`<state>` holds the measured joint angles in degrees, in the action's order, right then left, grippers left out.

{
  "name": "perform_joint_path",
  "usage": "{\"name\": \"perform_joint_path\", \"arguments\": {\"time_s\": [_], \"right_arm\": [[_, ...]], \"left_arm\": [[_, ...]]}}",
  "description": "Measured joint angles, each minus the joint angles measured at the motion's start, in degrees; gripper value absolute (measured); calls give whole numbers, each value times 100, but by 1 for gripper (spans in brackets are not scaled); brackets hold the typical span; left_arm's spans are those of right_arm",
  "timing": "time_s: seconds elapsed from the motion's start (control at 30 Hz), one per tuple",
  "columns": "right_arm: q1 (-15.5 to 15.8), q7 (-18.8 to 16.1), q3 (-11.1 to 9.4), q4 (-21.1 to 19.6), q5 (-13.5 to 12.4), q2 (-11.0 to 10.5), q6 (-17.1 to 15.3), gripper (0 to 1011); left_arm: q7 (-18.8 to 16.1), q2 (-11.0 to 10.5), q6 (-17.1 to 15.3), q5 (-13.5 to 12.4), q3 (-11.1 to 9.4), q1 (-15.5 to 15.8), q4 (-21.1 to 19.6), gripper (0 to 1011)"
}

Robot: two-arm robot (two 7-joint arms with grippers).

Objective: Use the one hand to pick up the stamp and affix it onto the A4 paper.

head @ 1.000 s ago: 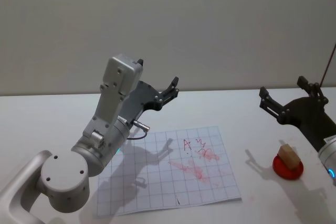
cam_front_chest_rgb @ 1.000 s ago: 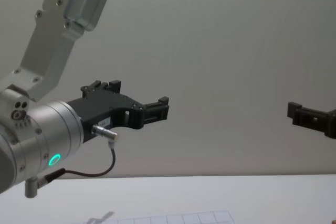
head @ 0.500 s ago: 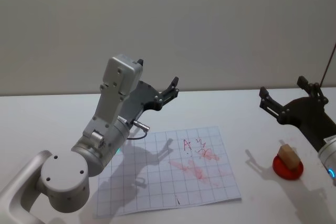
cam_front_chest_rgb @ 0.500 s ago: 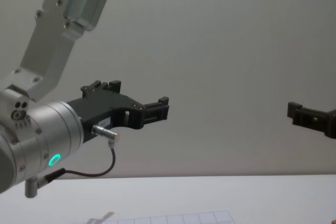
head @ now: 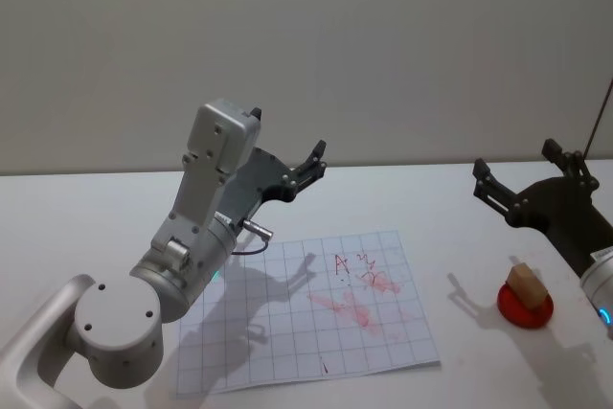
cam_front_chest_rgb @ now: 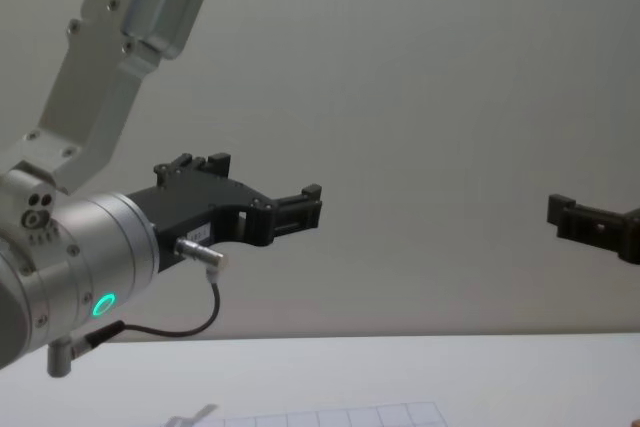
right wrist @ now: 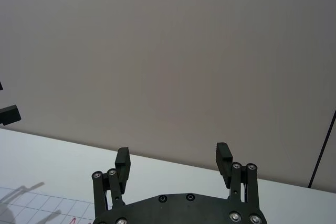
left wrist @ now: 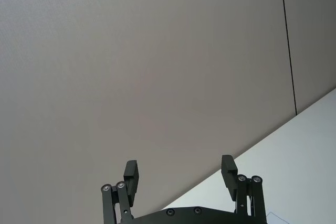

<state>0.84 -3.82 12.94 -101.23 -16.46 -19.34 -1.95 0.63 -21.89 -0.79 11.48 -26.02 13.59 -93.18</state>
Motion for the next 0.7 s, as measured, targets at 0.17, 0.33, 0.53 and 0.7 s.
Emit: {"name": "perform_joint_path", "arguments": {"time_s": [0.17,0.33,0.53,0.7], "right_arm": [[10,2,-4,-4,0,-8,0,1001],[135,84,-32,-106,-12,-75,-18,1001],[529,323,-104,-380,-112,-286,-145,1001],[881,522,-166,-577,-207,-457,-255,1001]], "left_arm": [[0,0,0,0,0,0,0,1001],[0,0,0,0,0,0,0,1001],[0,0,0,0,0,0,0,1001],[0,0,0,0,0,0,0,1001]]}}
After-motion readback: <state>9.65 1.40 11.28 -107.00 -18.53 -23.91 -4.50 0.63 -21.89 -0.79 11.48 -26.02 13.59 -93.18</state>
